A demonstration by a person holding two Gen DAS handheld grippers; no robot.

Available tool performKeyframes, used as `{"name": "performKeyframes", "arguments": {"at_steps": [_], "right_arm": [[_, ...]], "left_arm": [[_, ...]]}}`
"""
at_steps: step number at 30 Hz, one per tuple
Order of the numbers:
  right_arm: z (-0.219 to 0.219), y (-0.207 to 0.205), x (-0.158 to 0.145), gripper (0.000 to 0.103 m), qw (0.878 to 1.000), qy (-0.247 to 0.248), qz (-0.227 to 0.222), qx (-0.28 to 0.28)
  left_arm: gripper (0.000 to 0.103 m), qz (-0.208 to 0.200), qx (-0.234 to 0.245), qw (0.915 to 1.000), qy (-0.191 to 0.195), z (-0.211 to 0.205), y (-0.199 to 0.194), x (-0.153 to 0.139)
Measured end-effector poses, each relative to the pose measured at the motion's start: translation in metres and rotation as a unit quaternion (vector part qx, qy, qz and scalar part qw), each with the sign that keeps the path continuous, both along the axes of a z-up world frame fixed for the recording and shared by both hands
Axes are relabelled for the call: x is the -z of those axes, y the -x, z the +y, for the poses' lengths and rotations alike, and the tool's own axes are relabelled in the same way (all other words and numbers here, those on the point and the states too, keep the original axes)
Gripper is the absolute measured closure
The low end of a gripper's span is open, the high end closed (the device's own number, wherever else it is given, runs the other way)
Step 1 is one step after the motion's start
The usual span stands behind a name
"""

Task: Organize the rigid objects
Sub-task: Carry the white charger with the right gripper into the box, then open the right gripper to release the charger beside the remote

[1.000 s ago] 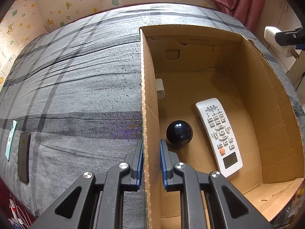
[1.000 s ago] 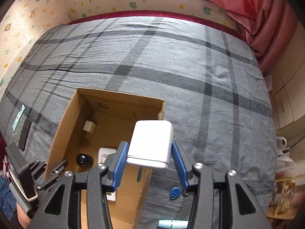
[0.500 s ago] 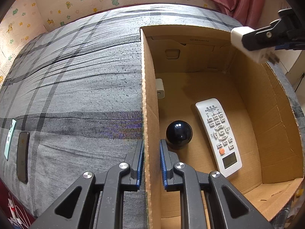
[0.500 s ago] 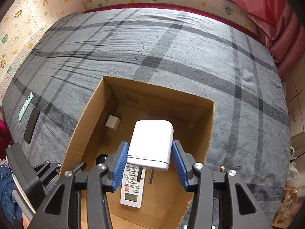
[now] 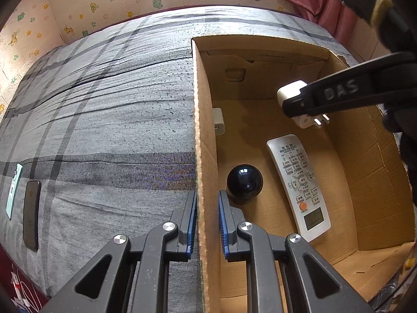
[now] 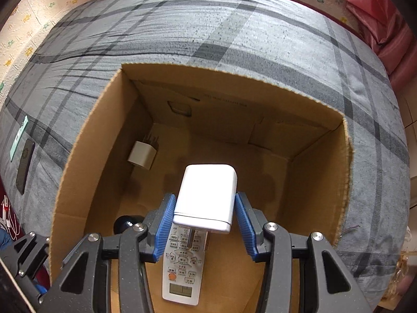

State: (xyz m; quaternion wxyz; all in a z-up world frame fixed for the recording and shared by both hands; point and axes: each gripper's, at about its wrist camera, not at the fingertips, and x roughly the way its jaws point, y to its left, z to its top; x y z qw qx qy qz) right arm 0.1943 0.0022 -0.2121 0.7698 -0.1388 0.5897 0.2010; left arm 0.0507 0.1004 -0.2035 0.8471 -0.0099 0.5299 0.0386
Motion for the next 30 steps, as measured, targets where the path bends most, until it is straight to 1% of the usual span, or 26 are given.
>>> {"name": "performKeyframes", "arguments": {"at_steps": [5,11,25,26,27,30], "right_arm": [[0.001,-0.005,0.017,0.053,1.0,0.004,0.014,0.008],[0.002,-0.005,0.025,0.053,1.0,0.005,0.02,0.008],[0.005,-0.004,0.023,0.052,1.0,0.002,0.019,0.006],[0.005,-0.003,0.021,0.051,1.0,0.001,0.018,0.006],[0.005,-0.003,0.019,0.048,1.0,0.0,0.017,0.005],[0.004,-0.001,0.014,0.048,1.0,0.0,0.012,0.003]], "left_arm": [[0.086,0.0,0.0,1.0,-0.002,-0.001,0.0,0.0],[0.086,0.0,-0.001,1.0,-0.002,-0.002,0.0,0.0],[0.086,-0.001,0.0,1.0,-0.003,-0.003,0.0,0.0],[0.086,0.0,0.0,1.0,-0.004,-0.003,0.001,0.0],[0.086,0.0,0.0,1.0,-0.003,-0.002,0.001,-0.001],[0.086,0.0,0.0,1.0,-0.003,-0.002,0.0,0.0]]}}
